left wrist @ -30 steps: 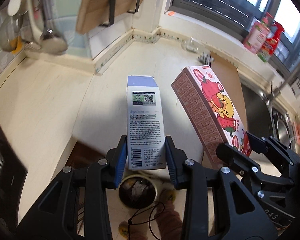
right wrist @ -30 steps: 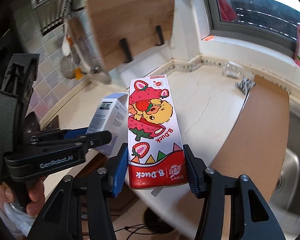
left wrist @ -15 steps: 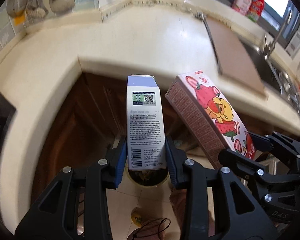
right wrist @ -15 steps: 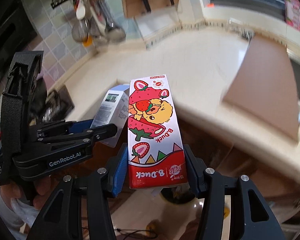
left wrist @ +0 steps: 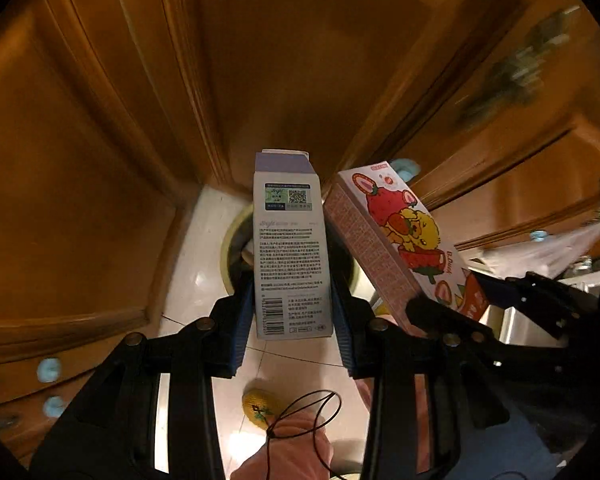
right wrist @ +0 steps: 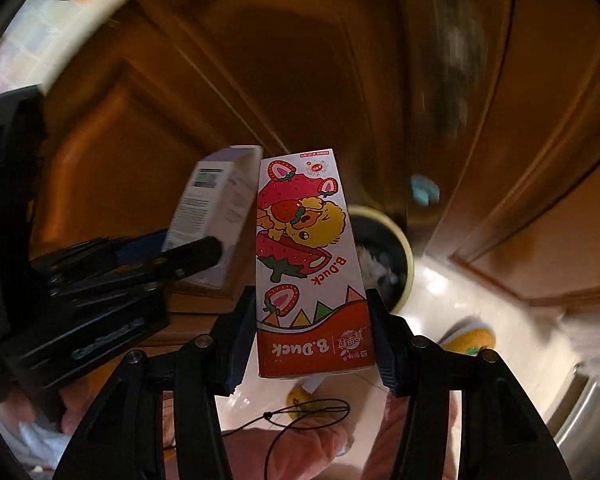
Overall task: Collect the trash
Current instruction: 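Open both tools over the bin to drop the two cartons, then raise both open tools back toward the counter corner, then grasp the patterned wrapper with the right tool while the left tool reaches the clear bottle, then grasp the clear plastic bottle with the left tool while the right tool holds the wrapper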
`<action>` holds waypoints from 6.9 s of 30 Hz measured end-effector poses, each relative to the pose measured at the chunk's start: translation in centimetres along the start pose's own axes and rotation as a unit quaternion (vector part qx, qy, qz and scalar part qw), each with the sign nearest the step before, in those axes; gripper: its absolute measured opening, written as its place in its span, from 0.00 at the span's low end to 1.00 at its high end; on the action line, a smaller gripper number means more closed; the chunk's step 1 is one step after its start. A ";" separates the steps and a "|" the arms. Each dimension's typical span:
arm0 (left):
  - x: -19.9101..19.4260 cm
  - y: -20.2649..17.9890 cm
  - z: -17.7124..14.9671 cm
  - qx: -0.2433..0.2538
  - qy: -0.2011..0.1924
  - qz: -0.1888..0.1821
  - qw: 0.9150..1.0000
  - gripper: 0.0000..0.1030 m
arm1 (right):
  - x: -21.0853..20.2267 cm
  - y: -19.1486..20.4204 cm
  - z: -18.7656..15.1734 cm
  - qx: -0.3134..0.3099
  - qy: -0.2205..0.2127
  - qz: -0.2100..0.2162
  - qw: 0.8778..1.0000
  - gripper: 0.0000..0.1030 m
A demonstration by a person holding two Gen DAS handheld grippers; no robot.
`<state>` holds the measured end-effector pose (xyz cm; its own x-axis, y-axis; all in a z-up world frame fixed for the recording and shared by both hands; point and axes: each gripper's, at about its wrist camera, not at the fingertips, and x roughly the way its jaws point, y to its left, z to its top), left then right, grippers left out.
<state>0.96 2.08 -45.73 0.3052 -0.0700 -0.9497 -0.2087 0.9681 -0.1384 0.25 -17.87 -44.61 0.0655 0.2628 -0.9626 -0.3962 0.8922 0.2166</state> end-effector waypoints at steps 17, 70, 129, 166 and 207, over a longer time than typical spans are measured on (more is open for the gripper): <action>18.4 3.3 -2.3 -0.017 0.074 0.018 0.997 0.46 | 23.7 -5.7 -0.3 -0.014 0.073 -0.037 0.997 0.53; -35.4 -9.0 12.0 0.001 -0.150 0.029 0.988 0.49 | -30.7 6.7 12.7 -0.090 -0.113 -0.015 0.989 0.70; -19.9 -24.5 64.0 0.111 -0.090 0.041 0.989 0.56 | -19.3 -23.3 64.0 -0.094 -0.080 -0.027 0.992 0.39; -6.8 -34.5 73.0 0.480 -0.019 0.176 0.859 0.57 | -22.3 -32.8 61.3 0.089 -0.140 0.160 0.973 0.21; -22.9 -20.9 48.8 0.275 -0.054 0.100 0.955 0.53 | -26.9 -18.2 49.3 -0.013 -0.105 0.187 0.977 0.21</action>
<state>43.67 -4.81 -7.38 0.4099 0.1260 -0.9034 0.2379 0.9414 0.2392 50.81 -23.04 -14.65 0.0976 0.6411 -0.7613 -0.4517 0.7101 0.5401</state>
